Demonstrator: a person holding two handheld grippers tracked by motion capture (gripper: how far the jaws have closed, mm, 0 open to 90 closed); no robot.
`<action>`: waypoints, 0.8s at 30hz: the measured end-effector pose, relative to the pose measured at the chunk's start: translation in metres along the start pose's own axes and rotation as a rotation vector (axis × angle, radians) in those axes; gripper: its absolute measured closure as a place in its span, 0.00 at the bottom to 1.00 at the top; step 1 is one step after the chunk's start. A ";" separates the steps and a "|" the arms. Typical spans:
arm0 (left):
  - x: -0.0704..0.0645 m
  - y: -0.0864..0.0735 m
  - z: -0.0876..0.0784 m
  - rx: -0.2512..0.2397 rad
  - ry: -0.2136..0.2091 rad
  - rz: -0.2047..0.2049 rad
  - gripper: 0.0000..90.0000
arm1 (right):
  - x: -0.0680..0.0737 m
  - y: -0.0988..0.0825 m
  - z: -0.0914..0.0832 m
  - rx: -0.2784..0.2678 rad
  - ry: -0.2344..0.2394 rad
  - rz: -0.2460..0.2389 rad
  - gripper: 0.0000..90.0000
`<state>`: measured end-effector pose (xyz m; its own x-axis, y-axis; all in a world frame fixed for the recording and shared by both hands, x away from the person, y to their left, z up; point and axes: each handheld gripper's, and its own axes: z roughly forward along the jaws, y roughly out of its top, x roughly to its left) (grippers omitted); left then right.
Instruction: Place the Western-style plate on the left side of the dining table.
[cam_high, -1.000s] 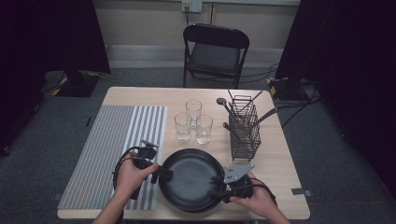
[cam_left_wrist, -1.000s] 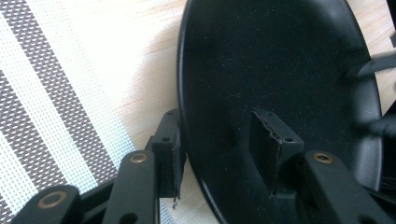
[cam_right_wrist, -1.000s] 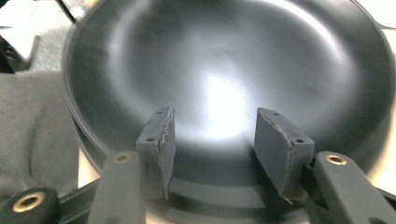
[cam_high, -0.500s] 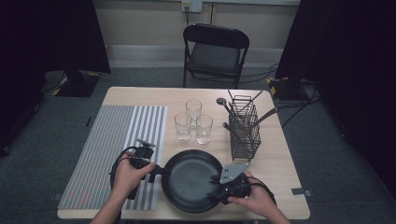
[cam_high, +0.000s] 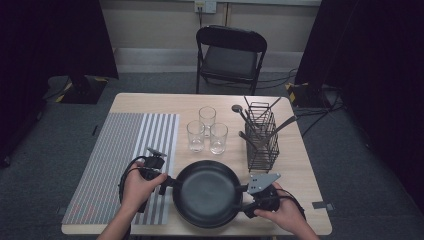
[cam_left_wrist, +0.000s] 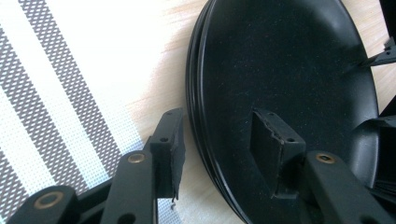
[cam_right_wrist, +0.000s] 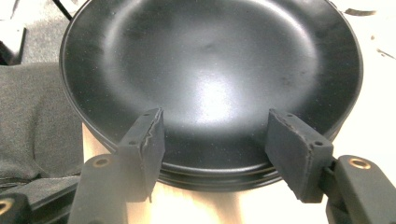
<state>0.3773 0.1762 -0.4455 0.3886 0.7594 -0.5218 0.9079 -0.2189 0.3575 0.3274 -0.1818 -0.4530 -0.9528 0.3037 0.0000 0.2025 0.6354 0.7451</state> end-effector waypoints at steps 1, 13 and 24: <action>0.000 0.000 0.000 -0.001 0.003 -0.006 0.61 | 0.000 0.000 -0.001 0.000 0.002 0.004 0.42; -0.001 -0.001 -0.005 -0.017 0.014 -0.011 0.61 | 0.001 -0.004 -0.007 -0.024 0.007 0.016 0.40; -0.001 -0.001 -0.006 -0.019 0.011 -0.016 0.62 | -0.001 -0.009 -0.009 -0.009 0.006 0.039 0.36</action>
<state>0.3749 0.1793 -0.4409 0.3724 0.7695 -0.5189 0.9107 -0.1955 0.3638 0.3241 -0.1942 -0.4537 -0.9456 0.3236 0.0333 0.2376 0.6170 0.7502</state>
